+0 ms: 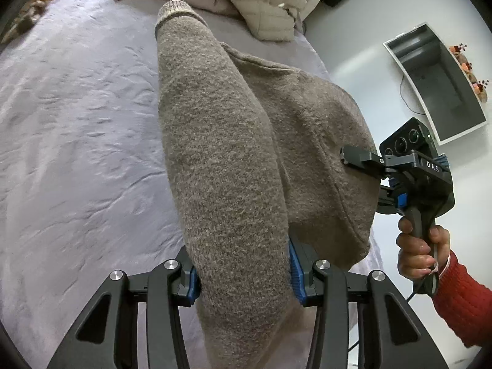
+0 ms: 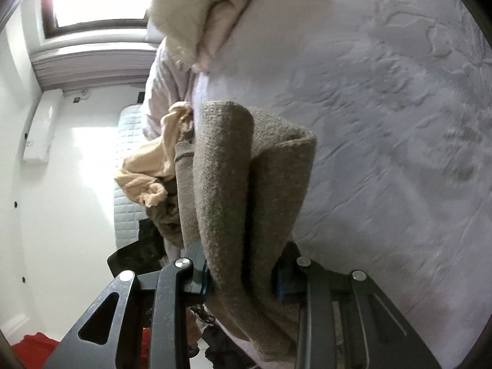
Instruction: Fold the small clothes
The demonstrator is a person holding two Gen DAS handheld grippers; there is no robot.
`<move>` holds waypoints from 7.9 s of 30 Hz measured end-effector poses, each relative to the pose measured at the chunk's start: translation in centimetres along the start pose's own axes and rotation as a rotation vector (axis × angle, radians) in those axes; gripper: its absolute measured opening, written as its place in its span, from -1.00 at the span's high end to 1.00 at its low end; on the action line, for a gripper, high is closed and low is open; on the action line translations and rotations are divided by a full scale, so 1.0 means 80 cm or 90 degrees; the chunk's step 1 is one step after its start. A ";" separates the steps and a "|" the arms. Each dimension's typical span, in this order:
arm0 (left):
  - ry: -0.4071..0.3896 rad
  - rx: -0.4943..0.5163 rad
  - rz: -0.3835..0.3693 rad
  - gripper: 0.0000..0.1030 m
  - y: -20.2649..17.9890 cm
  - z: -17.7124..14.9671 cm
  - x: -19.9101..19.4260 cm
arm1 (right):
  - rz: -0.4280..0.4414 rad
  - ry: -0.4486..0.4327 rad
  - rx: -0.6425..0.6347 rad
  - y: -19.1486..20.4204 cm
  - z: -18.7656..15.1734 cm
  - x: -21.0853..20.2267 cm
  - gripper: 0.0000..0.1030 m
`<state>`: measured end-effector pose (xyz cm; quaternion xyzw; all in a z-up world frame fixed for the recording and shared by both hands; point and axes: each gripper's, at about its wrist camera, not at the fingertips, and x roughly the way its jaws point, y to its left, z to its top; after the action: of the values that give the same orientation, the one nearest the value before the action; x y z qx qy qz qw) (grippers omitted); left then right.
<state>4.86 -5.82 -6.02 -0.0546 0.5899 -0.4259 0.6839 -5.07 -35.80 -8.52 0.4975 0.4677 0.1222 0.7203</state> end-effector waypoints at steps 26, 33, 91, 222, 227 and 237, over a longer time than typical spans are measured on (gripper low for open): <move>0.057 -0.062 0.223 0.01 0.136 -0.187 -0.094 | -0.022 0.085 0.080 0.026 -0.156 0.153 0.35; -0.023 -0.102 0.313 -0.35 0.153 -0.190 -0.151 | -0.211 0.038 0.071 0.006 -0.136 0.126 -0.27; 0.028 -0.045 0.414 -0.61 0.095 -0.184 -0.091 | -0.419 0.152 -0.132 0.060 -0.258 0.147 0.77; 0.040 -0.069 0.428 -1.00 0.042 -0.165 -0.125 | -0.592 0.068 -0.135 0.151 -0.242 0.132 -0.70; 0.041 -0.068 0.429 -1.00 0.042 -0.165 -0.125 | -0.592 0.069 -0.136 0.151 -0.242 0.132 -0.70; 0.042 -0.066 0.429 -1.00 0.044 -0.166 -0.125 | -0.593 0.070 -0.133 0.149 -0.243 0.133 -0.70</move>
<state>-4.05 8.50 -4.40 0.1224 0.6176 -0.1471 0.7629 -11.42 -11.58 -5.82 0.1529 0.6636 -0.1411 0.7186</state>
